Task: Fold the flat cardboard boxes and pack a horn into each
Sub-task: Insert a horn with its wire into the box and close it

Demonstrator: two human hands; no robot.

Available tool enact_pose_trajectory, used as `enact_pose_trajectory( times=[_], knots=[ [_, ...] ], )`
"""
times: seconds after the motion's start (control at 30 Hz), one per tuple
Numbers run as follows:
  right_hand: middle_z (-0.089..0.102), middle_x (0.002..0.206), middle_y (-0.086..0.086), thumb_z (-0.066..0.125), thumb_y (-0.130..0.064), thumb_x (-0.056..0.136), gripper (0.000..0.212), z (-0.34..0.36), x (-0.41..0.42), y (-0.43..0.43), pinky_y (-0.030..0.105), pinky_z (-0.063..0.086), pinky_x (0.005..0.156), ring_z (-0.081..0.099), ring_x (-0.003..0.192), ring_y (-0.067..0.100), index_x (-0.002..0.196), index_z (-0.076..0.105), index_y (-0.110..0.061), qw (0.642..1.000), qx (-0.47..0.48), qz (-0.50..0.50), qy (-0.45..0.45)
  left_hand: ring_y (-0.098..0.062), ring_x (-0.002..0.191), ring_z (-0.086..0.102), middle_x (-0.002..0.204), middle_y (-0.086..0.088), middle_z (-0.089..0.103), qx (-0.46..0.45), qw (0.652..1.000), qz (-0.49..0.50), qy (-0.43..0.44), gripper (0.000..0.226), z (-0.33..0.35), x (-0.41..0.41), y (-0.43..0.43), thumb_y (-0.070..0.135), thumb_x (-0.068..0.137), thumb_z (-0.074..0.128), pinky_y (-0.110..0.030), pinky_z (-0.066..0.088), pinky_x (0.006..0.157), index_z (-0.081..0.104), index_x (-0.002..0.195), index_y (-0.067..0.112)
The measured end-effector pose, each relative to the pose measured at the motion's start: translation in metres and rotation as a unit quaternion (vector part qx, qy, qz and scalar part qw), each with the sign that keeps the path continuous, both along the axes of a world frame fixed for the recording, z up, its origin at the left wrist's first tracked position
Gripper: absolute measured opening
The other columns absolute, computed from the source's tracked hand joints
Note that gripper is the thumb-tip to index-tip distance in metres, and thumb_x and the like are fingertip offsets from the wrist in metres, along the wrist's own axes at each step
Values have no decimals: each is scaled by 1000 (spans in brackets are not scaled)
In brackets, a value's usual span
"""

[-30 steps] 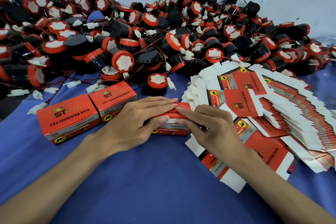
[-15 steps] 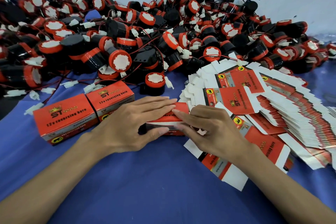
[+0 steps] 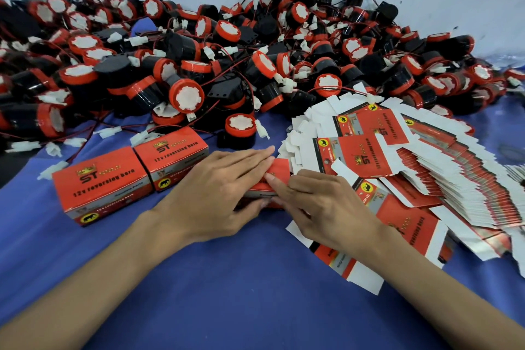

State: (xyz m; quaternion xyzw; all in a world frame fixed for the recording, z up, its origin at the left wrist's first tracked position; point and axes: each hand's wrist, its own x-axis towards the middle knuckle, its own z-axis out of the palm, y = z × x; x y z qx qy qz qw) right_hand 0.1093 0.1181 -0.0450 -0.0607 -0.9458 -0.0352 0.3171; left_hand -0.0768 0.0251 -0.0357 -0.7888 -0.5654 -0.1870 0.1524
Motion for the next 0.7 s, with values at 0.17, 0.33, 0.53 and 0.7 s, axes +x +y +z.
enact_pose_trajectory(
  times=[0.17,0.33,0.53,0.7],
  knots=[
    [56,64,0,61,-17,89,27,18,7,0,32,44,42,52,56,16,112,70,-6,999,-2,-19,-36,-27,98,63,115,-9,65,-21,994,79,66,62,5,6,-2,55,90,38,-41,50,81,55,133,13],
    [63,102,1,51,-64,86,60,45,34,25,37,54,62,63,94,23,115,65,-14,953,-44,-288,-89,-36,94,58,105,-18,59,-1,971,232,53,48,2,3,-8,32,84,59,-48,46,78,59,131,22],
    [54,100,-10,62,-72,68,52,47,47,41,28,39,67,50,83,9,88,47,-27,852,-252,-384,-251,-41,125,50,135,-24,52,61,985,143,75,55,1,15,-6,-7,62,49,-58,42,100,69,112,5],
    [45,94,-11,58,-78,66,66,46,38,29,30,36,70,45,85,12,98,41,-24,845,-203,-421,-260,-19,87,61,100,-2,65,-9,994,-1,-112,24,-5,34,-9,24,88,57,-35,53,70,70,103,10]
  ],
)
